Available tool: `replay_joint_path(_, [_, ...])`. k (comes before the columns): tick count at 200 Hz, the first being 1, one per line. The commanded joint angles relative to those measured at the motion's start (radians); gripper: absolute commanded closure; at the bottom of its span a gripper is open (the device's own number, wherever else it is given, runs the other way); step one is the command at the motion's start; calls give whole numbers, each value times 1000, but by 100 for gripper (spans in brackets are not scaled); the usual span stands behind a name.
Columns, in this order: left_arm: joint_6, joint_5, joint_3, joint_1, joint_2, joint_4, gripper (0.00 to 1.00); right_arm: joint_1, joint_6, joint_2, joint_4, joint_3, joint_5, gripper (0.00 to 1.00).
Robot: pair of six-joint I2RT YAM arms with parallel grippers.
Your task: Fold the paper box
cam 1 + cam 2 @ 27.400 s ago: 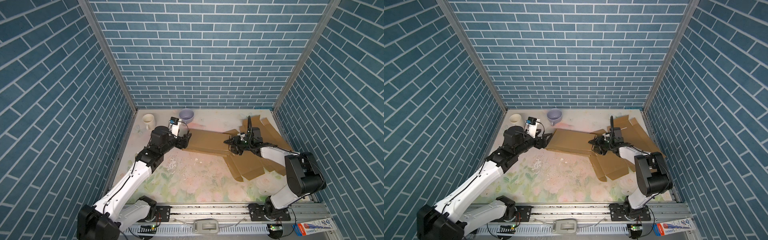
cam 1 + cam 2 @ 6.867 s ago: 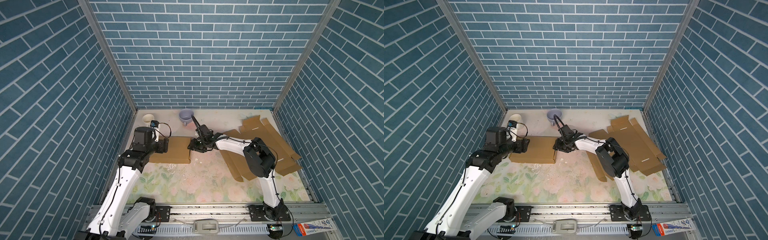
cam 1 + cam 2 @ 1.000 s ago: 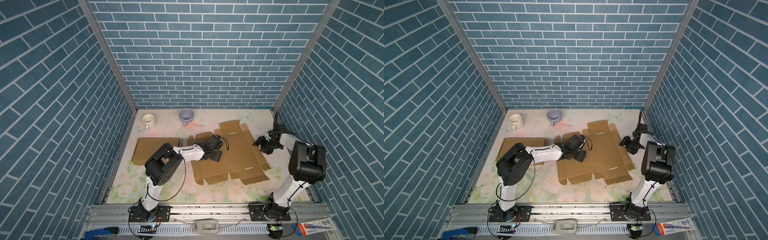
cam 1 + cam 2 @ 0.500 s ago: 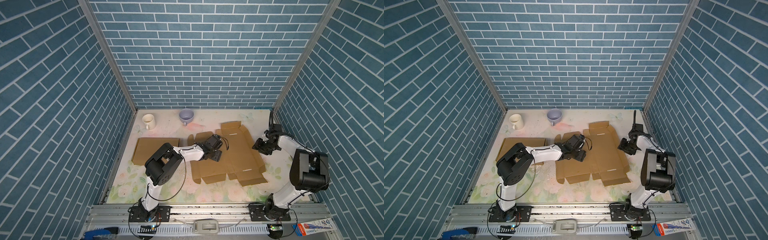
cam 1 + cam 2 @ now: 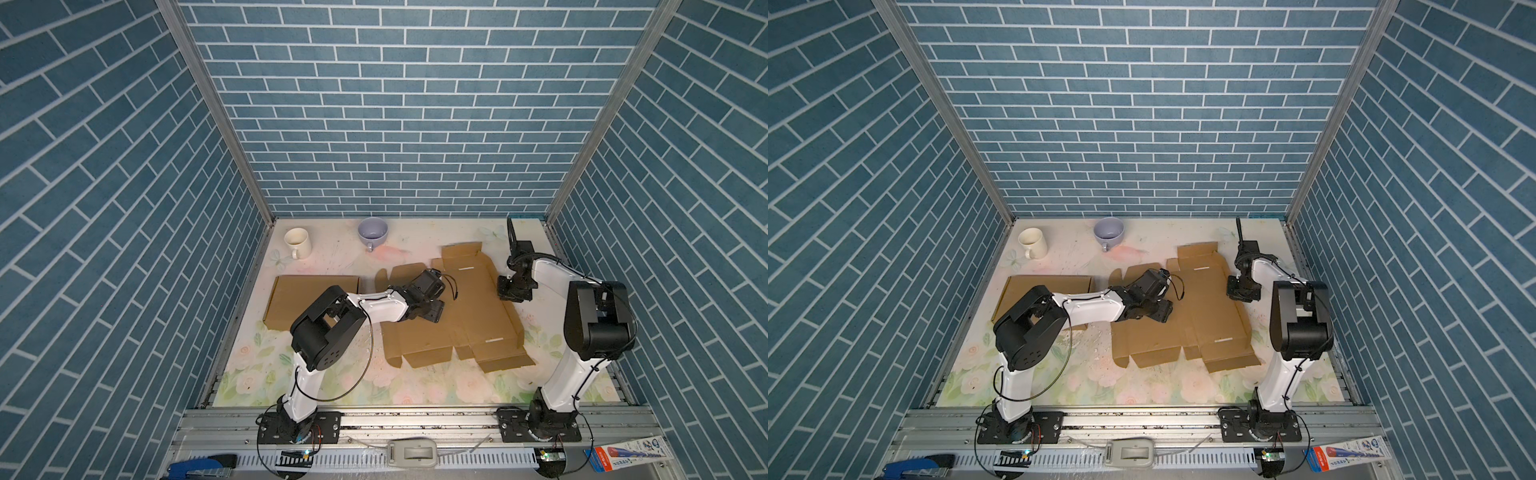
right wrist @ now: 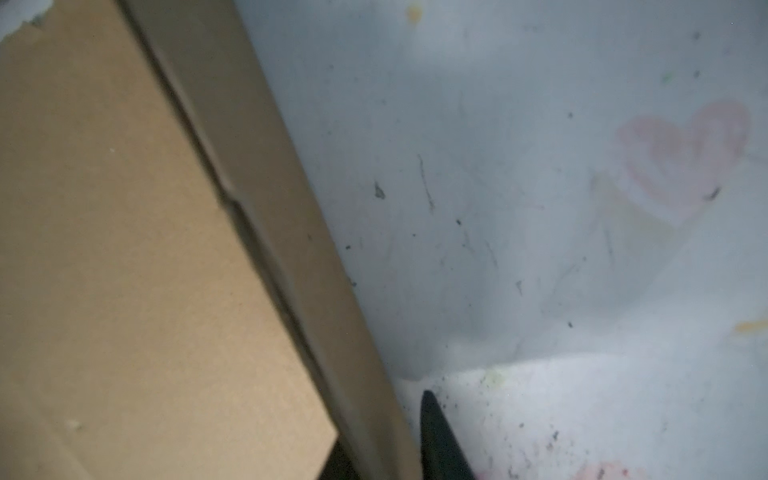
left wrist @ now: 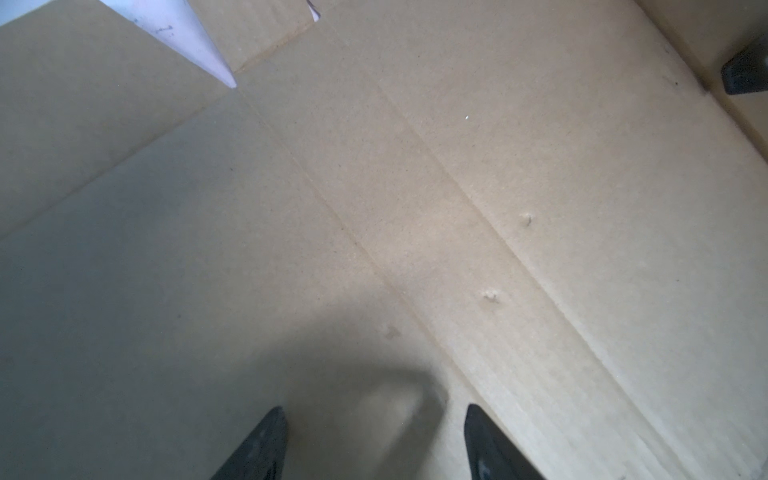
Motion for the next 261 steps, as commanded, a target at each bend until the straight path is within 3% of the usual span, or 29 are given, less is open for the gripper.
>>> replay_joint_path(1, [-8, 18, -42, 5, 20, -42, 32, 46, -72, -25, -47, 66, 129, 88])
replay_joint_path(32, [-8, 73, -34, 5, -7, -43, 32, 144, -240, -138, -76, 137, 281, 100])
replay_joint_path(63, [12, 78, -59, 11, -131, -37, 31, 268, -509, -196, -82, 212, 501, 100])
replay_joint_path(97, [44, 109, -147, 139, -368, -12, 29, 371, -822, -256, 46, 240, 646, 100])
replay_joint_path(153, [31, 147, -211, 322, -605, -36, 29, 502, -1210, -297, 348, 170, 677, 100])
replay_joint_path(190, [-25, 152, -279, 402, -687, -9, 29, 571, -1319, -307, 653, -28, 736, 100])
replay_joint_path(229, [-12, 159, -286, 426, -712, -14, 27, 590, -1453, -261, 1035, -273, 737, 100])
replay_joint_path(261, [8, 192, -221, 428, -686, -46, 26, 601, -1487, -239, 1151, -326, 726, 100])
